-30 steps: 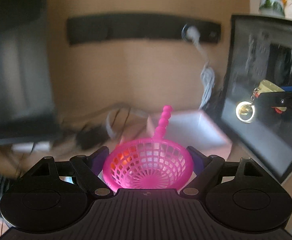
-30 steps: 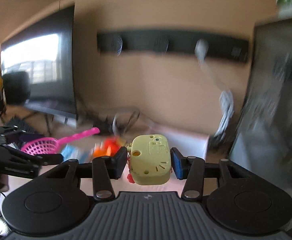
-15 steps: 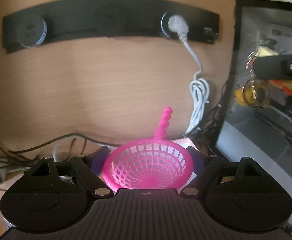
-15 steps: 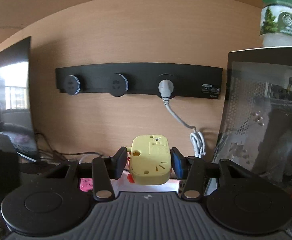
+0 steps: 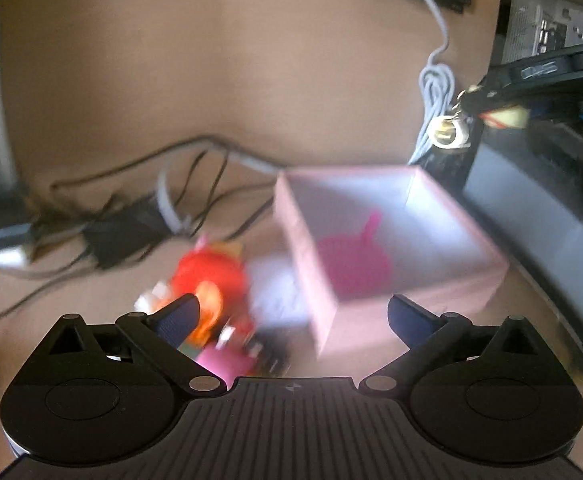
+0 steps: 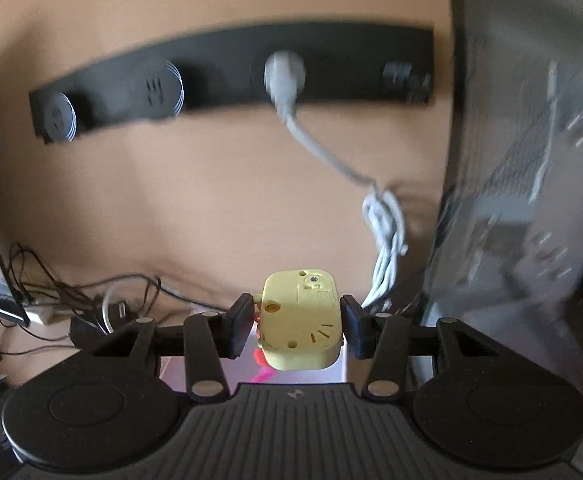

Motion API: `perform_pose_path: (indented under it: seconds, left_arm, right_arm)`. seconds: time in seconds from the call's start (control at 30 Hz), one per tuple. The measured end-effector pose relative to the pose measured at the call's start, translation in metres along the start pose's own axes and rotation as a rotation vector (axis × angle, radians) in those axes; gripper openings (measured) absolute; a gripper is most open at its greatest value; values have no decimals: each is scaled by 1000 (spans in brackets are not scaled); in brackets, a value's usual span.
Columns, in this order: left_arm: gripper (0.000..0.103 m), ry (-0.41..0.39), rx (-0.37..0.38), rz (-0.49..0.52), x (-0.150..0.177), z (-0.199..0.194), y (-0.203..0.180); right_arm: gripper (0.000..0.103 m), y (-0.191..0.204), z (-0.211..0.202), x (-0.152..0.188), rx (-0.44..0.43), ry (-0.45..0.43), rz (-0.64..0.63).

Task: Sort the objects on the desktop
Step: 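Lower the pink net into the pink box with left tool while right tool drops yellow toy, then move the left tool to the pink pig toy while the right tool approaches the black figure keychain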

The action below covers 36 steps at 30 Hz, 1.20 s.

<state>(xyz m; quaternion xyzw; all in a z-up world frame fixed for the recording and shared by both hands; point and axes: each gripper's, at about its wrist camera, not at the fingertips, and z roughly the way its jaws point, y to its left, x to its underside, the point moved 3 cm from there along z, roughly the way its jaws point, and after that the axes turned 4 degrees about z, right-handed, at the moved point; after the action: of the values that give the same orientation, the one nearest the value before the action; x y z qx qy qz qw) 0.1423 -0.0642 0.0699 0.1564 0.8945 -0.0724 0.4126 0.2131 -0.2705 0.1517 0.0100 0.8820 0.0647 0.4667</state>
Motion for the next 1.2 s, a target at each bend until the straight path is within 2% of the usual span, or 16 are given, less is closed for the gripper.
perform_pose_path:
  seconds: [0.1,0.13,0.2,0.37,0.5,0.57,0.73,0.9,1.03,1.2]
  left_arm:
    - [103,16,-50,-17,23,-18,19]
    - [103,22,-75,-23,29,-20,24]
    - [103,41,-124,-41,44,-27,36]
    - [103,136,-225,-141,78,-31,65]
    - [103,164,-278,-217,93,-48,83]
    - [103,169,-309,-238,101,-58,90]
    - [103,187,-363,-311,122,-89,107]
    - [103,205,-370,-344,140,-107,113]
    - [103,208,-346,-337,145,-112,107]
    - [103,212,-299,-300,143,-104,91]
  right_arm:
    - [50,2,22,13,31,56,22]
    - [55,4,24,19,38,68,23]
    - [55,12,23,30,23,97,8]
    - [55,71,7,64,-119,110,-169]
    - [58,134,3,106,-258,152,-337]
    - [60,157,6,125,-302,176,-378]
    - [60,196,35,142,-312,169,-406]
    - [60,203,76,150,-296,217,-372]
    - [61,204,78,155,-330,227,-348]
    - [60,201,59,166,-399,279,-328]
